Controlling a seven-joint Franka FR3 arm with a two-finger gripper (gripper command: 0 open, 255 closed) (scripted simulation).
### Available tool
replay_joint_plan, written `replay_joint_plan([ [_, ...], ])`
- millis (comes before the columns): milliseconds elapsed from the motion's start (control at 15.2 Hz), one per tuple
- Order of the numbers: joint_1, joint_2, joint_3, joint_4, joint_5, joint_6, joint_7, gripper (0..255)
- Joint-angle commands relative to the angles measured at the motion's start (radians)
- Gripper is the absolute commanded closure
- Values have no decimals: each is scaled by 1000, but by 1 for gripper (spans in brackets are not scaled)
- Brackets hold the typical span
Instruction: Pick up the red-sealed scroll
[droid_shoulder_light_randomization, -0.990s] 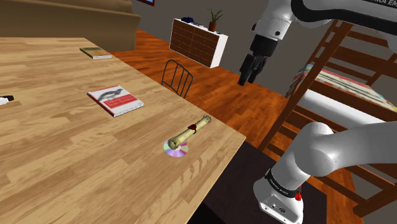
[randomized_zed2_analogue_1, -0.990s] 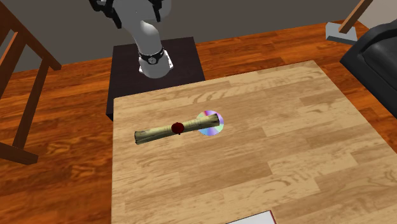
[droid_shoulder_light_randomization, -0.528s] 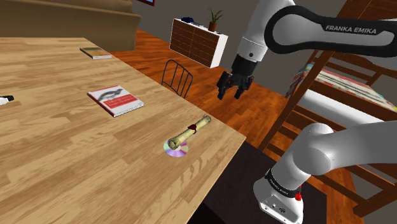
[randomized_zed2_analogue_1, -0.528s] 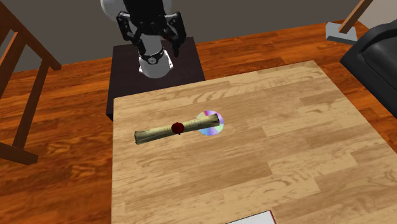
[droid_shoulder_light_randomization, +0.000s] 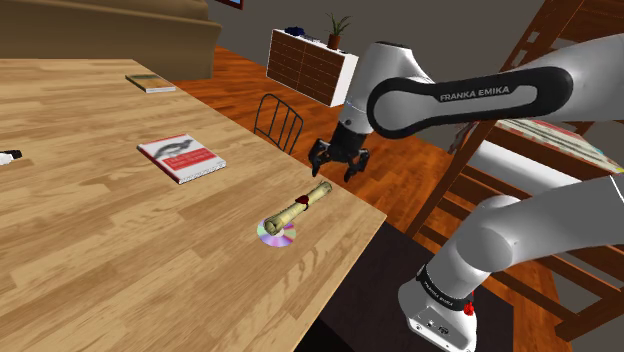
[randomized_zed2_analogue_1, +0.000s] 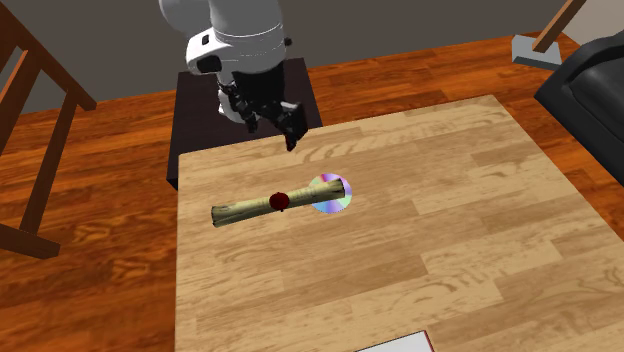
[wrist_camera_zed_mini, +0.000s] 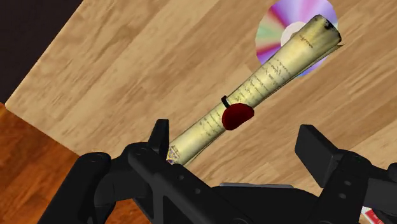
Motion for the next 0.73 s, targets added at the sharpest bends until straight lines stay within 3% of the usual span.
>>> replay_joint_plan([
  [0, -39, 74, 61, -6, -1, 97, 119, 0],
  [264, -143, 233, 182, 3, -58, 264, 365, 0],
  [462, -250, 367, 276, 26, -169, 374, 588, 0],
  [660, -267, 410, 293, 14, -209, 423, 620, 0],
])
